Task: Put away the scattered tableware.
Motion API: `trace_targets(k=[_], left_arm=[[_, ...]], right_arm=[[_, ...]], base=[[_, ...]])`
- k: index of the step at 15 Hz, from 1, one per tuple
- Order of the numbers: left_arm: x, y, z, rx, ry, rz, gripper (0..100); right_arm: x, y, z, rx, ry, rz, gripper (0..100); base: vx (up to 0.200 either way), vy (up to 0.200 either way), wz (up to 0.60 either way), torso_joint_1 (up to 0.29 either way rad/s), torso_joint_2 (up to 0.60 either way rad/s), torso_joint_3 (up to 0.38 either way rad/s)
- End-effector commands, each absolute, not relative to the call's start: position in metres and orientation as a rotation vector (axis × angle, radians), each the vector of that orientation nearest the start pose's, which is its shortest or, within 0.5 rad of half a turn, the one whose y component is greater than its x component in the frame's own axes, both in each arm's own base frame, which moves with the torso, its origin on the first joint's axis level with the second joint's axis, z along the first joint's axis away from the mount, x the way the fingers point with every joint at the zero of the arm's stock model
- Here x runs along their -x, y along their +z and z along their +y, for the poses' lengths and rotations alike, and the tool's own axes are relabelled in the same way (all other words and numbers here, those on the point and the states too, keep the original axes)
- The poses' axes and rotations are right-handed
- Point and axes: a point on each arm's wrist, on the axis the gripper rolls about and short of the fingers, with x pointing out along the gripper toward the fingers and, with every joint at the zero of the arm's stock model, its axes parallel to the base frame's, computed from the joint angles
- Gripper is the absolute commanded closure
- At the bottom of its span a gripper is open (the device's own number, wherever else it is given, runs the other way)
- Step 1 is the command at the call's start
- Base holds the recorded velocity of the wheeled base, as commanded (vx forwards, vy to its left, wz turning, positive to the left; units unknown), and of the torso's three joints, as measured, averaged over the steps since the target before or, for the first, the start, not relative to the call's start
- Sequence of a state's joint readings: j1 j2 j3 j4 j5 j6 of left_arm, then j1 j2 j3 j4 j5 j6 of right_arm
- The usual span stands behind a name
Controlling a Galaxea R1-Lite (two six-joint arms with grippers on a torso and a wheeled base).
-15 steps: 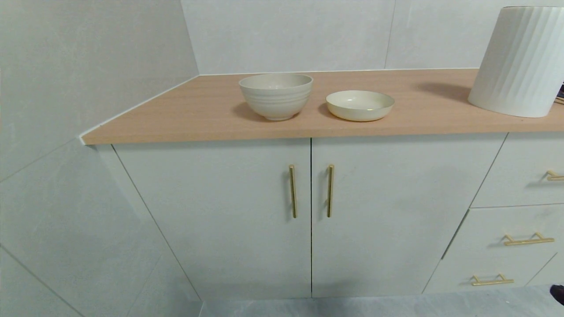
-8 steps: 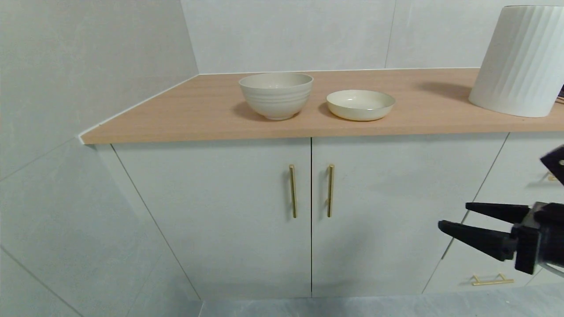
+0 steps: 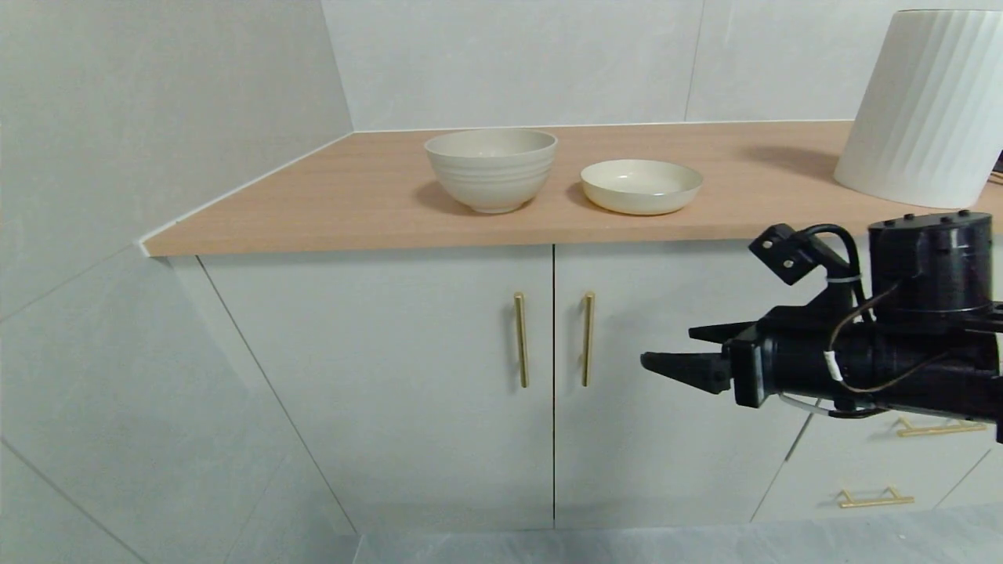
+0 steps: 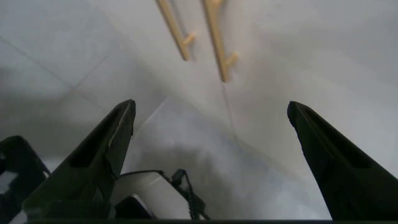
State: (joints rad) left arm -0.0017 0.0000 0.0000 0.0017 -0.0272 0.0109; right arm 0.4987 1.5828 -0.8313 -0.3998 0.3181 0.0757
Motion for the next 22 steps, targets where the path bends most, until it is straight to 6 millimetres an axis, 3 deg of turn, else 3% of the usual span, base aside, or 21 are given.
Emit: trace_targets(k=[1,7,13,22], left_arm=[[0.023,0.075,-0.001,-0.011,-0.029,0.003,0],[0.023,0.075,-0.001,-0.009,-0.029,0.003,0],[0.023,0.075,-0.001,-0.008,-0.029,0.003,0],[0.023,0.075,-0.001,-0.008,-0.029,0.003,0]], right_arm=[[-0.262,0.184,0.166,-0.030,0.832,0.445,0],[-0.284,0.179,0.186,-0.097,0.858,0.446,0],[-0.296,0.158,0.206,-0.174,0.871,0.414,0],[-0.303,0.154,0.211,-0.244,0.869,0.371,0]], base=[[0.000,0.000,0.00,0.000,0.00,0.000],[0.000,0.000,0.00,0.000,0.00,0.000],[0.000,0.000,0.00,0.000,0.00,0.000],[0.000,0.000,0.00,0.000,0.00,0.000]])
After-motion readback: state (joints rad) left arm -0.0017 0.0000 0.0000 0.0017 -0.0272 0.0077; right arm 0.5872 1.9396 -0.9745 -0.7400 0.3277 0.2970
